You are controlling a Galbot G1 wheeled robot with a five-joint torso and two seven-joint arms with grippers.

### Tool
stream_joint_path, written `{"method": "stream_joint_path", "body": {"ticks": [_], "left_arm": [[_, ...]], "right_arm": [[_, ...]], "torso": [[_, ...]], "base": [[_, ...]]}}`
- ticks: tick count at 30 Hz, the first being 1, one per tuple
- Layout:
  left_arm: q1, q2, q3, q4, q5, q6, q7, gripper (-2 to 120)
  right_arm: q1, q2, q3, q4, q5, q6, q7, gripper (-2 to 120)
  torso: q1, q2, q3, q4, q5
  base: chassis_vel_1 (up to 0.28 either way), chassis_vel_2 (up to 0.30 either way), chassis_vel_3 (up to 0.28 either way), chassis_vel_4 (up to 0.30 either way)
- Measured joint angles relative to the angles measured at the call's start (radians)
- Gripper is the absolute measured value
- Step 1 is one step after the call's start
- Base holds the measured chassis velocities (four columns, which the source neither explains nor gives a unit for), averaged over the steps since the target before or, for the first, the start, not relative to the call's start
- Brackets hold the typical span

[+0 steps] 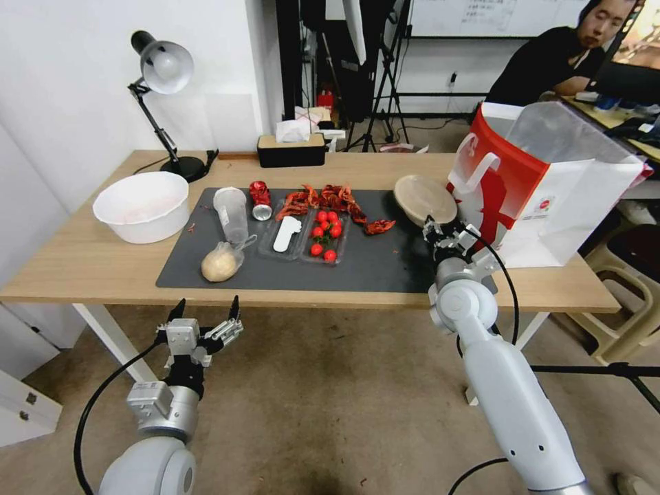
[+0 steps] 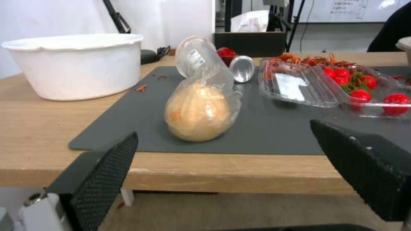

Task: Pick up the trash from the table and place it into the takeout bag.

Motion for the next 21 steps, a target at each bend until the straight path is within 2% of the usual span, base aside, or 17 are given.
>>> {"method": "stream_joint_path", "body": {"ticks": [4,7,14,21], "left_arm": [[0.001,0.001,0.000,0.002,0.000,-0.004,0.000,100],[0.001,0.001,0.000,0.002,0.000,-0.005,0.000,100],[0.003,-0.001,-0.001,0.006,0.000,-0.012,-0.001,100],[0.003,-0.003,0.000,0.010,0.001,-0.017,-0.001,100]], "right_arm": [[-0.001,-0.001,0.001,-0.002,-0.007,0.000,-0.002,21],[-0.001,-0.001,0.001,-0.003,-0.010,0.001,-0.003,19],[0.001,-0.001,0.001,-0.008,-0.017,0.004,-0.010,1],[0.000,-0.001,0.001,-0.010,-0.021,0.008,-0.018,0]], "torso": [[0.000,0.000,0.000,0.0000,0.0000],[0.000,0.000,0.000,0.0000,0.0000],[0.000,0.000,0.000,0.0001,0.0000],[0.000,0.000,0.000,0.0001,0.0000]], "base": [[0.000,0.000,0.000,0.000],[0.000,0.000,0.000,0.000],[0.000,0.000,0.000,0.000],[0.000,0.000,0.000,0.000]]}}
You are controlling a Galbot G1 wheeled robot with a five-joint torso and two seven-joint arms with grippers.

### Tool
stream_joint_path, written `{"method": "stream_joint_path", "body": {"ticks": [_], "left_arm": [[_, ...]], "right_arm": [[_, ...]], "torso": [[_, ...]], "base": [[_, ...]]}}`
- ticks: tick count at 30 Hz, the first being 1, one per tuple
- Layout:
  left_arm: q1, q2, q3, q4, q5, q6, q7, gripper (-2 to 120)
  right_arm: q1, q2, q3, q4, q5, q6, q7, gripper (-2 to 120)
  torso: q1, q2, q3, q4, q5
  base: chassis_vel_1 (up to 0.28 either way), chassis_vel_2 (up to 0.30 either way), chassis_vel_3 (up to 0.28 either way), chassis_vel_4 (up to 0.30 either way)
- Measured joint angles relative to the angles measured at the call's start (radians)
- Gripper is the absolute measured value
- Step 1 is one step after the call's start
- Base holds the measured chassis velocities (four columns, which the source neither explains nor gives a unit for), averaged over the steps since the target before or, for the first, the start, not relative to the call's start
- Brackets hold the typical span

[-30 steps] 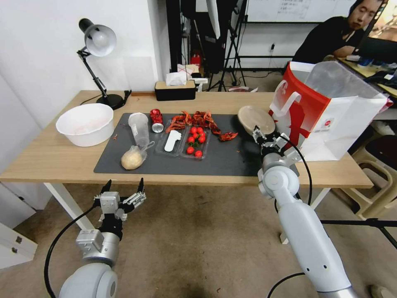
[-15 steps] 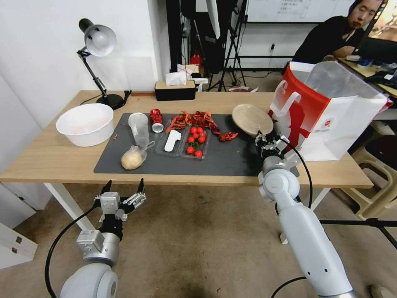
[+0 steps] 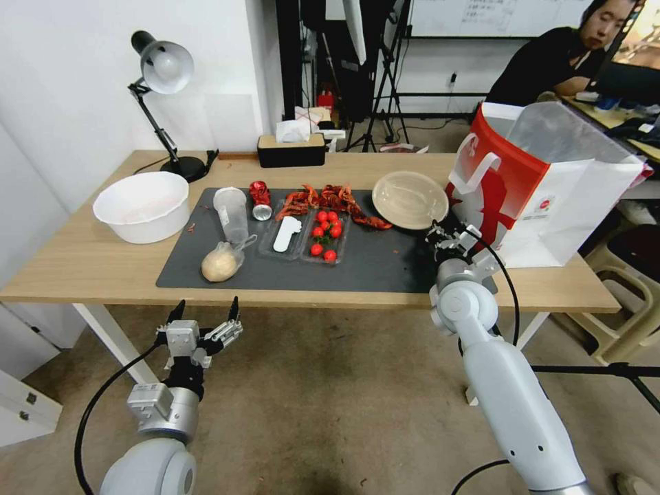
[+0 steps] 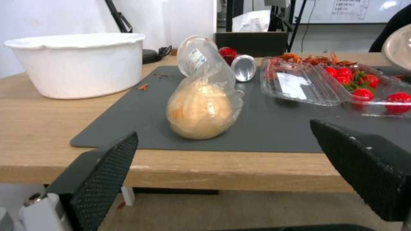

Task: Pick up the trash from the table and place it into the takeout bag.

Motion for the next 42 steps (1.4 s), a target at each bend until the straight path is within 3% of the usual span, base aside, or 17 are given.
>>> {"method": "stream_joint_path", "body": {"ticks": [11,30,42], "left_arm": [[0.001,-0.001,0.001,0.006,0.004,-0.008,0.000,100],[0.002,-0.004,0.007,0.006,0.010,-0.011,0.000,100],[0.004,-0.010,0.007,0.006,0.017,-0.012,0.000,100]], "right_arm": [[-0.004,-0.013,0.017,0.031,-0.009,0.045,-0.047,0],[-0.009,-0.083,0.043,0.137,-0.010,0.148,-0.348,0],[0.030,-0.109,0.062,0.194,-0.015,0.180,-0.426,0]], "torso": [[0.000,0.000,0.000,-0.0001,0.0002],[0.000,0.000,0.000,-0.0001,0.0001],[0.000,0.000,0.000,0.0000,0.0000]], "base": [[0.000,0.000,0.000,0.000],[0.000,0.000,0.000,0.000],[0.000,0.000,0.000,0.000]]}}
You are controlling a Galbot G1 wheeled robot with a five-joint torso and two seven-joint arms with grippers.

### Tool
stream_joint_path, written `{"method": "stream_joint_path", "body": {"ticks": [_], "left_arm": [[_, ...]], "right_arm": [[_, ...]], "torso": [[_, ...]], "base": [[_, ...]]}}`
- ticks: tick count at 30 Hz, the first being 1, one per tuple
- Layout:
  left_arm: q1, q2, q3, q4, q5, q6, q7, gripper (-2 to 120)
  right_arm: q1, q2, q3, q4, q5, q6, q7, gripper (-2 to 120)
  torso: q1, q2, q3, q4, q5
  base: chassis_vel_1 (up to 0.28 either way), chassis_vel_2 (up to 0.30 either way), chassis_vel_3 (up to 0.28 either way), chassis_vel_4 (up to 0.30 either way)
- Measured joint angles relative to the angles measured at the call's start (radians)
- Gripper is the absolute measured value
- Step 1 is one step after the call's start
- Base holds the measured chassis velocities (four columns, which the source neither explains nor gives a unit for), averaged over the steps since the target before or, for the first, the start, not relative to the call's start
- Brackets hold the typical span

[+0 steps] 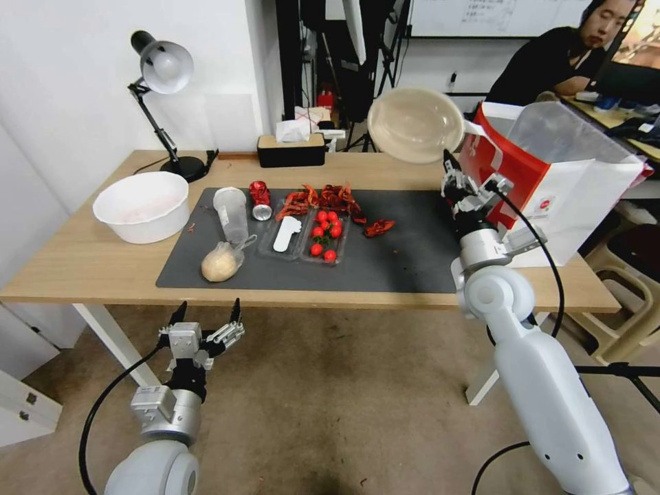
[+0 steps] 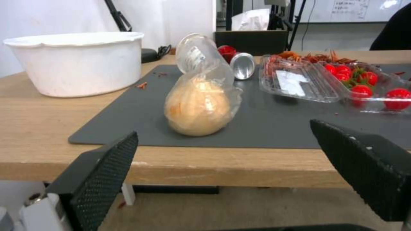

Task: Pick up the trash from the table and place it into the takeout bag.

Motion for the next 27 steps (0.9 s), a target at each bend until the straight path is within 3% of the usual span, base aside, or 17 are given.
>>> {"method": "stream_joint_path", "body": {"ticks": [11,20,27], "left_arm": [[0.001,-0.006,0.006,0.000,0.008,0.000,0.000,100],[0.003,-0.006,0.006,0.000,0.009,-0.001,0.001,100],[0.003,-0.006,0.009,0.000,0.010,-0.002,0.001,100]], "right_arm": [[0.045,-0.058,0.088,0.049,0.026,0.016,0.006,0],[0.017,-0.108,0.237,0.025,-0.223,-0.103,0.121,0],[-0.007,-0.128,0.281,-0.002,-0.323,-0.157,0.168,0]], "torso": [[0.000,0.000,0.000,-0.0001,0.0000],[0.000,0.000,0.000,-0.0003,0.0003],[0.000,0.000,0.000,-0.0002,0.0002]], "base": [[0.000,0.000,0.000,0.000],[0.000,0.000,0.000,0.000],[0.000,0.000,0.000,0.000]]}}
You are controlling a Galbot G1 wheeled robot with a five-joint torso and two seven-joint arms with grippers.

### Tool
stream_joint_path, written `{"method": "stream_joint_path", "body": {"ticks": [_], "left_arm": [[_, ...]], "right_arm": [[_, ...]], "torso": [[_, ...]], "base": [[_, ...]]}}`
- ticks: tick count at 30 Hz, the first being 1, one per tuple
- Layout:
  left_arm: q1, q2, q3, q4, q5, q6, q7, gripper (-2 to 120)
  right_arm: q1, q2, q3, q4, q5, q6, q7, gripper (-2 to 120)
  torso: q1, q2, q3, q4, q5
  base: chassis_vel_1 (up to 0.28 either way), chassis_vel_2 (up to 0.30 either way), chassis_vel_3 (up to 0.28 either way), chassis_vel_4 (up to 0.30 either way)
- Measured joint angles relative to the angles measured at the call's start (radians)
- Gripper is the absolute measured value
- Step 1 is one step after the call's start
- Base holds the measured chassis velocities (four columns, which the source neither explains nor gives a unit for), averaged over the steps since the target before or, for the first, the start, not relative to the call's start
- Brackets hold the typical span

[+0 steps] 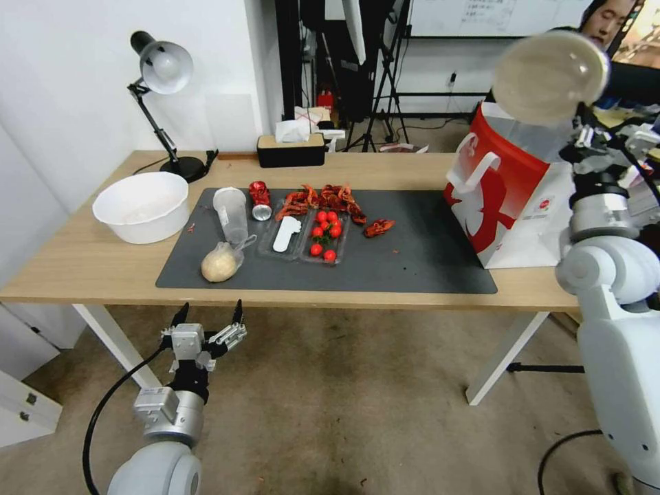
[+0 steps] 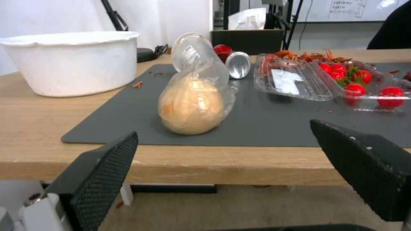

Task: Pick up the trash from the table and place it into the takeout bag.

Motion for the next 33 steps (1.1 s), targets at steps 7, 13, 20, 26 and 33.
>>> {"method": "stream_joint_path", "body": {"ticks": [7,13,20,26,33], "left_arm": [[0.000,0.000,0.003,0.000,0.001,0.000,0.000,100],[0.001,-0.001,0.004,0.000,0.002,-0.003,0.000,100],[0.008,0.000,0.000,0.000,0.003,-0.015,0.000,100],[0.008,0.000,-0.001,0.000,0.003,-0.016,0.000,100],[0.007,0.002,-0.003,-0.001,0.003,-0.016,0.000,100]], "right_arm": [[-0.007,-0.001,0.008,-0.006,-0.023,-0.022,0.021,8],[-0.019,0.003,0.012,-0.010,-0.045,-0.050,0.060,32],[-0.021,0.012,0.009,-0.004,-0.044,-0.060,0.077,59],[-0.018,0.006,0.010,0.018,0.007,-0.030,0.060,80],[-0.089,-0.011,-0.002,0.170,0.232,0.090,-0.130,100]], "torso": [[0.000,0.000,0.000,0.0000,0.0000],[0.000,0.000,0.000,0.0000,0.0001],[0.000,0.000,0.000,0.0002,-0.0002],[0.000,0.000,0.000,0.0001,-0.0002],[0.000,0.000,0.000,0.0002,-0.0005]], "base": [[0.000,0.000,0.000,0.000],[0.000,0.000,0.000,0.000],[0.000,0.000,0.000,0.000],[0.000,0.000,0.000,0.000],[0.000,0.000,0.000,0.000]]}}
